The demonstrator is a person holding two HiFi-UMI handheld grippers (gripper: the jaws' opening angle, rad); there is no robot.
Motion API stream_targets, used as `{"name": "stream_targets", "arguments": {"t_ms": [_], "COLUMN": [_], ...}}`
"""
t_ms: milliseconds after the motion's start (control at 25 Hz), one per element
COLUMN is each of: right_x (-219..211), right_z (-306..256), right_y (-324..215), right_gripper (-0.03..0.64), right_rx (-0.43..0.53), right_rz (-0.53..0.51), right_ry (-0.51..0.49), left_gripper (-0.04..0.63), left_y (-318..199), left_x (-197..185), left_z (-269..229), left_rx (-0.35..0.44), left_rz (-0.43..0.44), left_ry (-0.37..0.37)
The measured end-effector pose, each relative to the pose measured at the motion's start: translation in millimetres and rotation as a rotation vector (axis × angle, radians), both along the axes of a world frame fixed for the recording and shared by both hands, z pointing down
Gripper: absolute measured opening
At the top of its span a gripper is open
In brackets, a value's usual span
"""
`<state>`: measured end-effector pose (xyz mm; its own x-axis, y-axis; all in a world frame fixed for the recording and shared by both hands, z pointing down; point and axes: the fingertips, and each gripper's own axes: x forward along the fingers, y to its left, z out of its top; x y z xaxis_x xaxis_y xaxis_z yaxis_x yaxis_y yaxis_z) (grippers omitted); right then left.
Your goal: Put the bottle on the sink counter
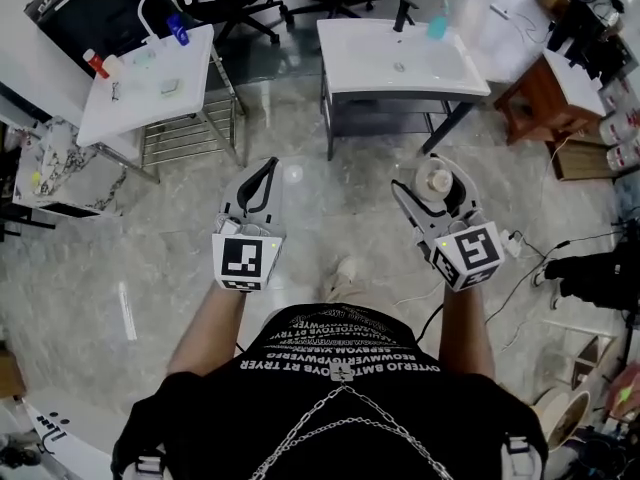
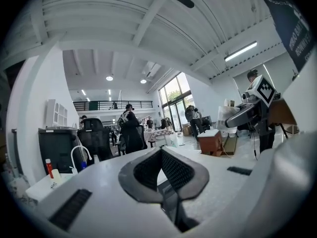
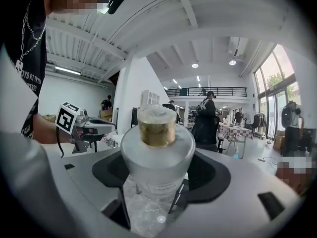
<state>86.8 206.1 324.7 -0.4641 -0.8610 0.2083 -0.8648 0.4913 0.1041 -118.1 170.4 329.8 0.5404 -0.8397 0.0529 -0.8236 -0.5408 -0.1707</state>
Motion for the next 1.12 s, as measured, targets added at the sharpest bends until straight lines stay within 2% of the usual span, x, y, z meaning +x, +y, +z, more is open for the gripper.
{"name": "stream_targets", "arguments": {"t_ms": [360,600,800,1120], "right_x": [51,72,78,71], "right_z": [-5,-9,-6,11], "right_y": [-83,-115,-135,-171], "right_gripper": [0.330,0.330,0.330,0.330], "right_rx": [0.011,0.024,0.015,-0.010], "right_rz": [-0.072,-0.106,-0.109,-0.118], "right_ry": [0.026,0.005,0.001,-0.059], "left_gripper": [0.006,0.006,0.006,0.006], "left_y": [-83,-108,-118,-154], "left_x": [50,73,73,62], "left_z": [-19,-9,3,14], "left_rx": [0.047,0.027,-0.027,-0.049], "left_rz": [-0.075,-0.092,-0.094,-0.109], "left_ry": [0.003,0.007,-0.017,-0.023]}}
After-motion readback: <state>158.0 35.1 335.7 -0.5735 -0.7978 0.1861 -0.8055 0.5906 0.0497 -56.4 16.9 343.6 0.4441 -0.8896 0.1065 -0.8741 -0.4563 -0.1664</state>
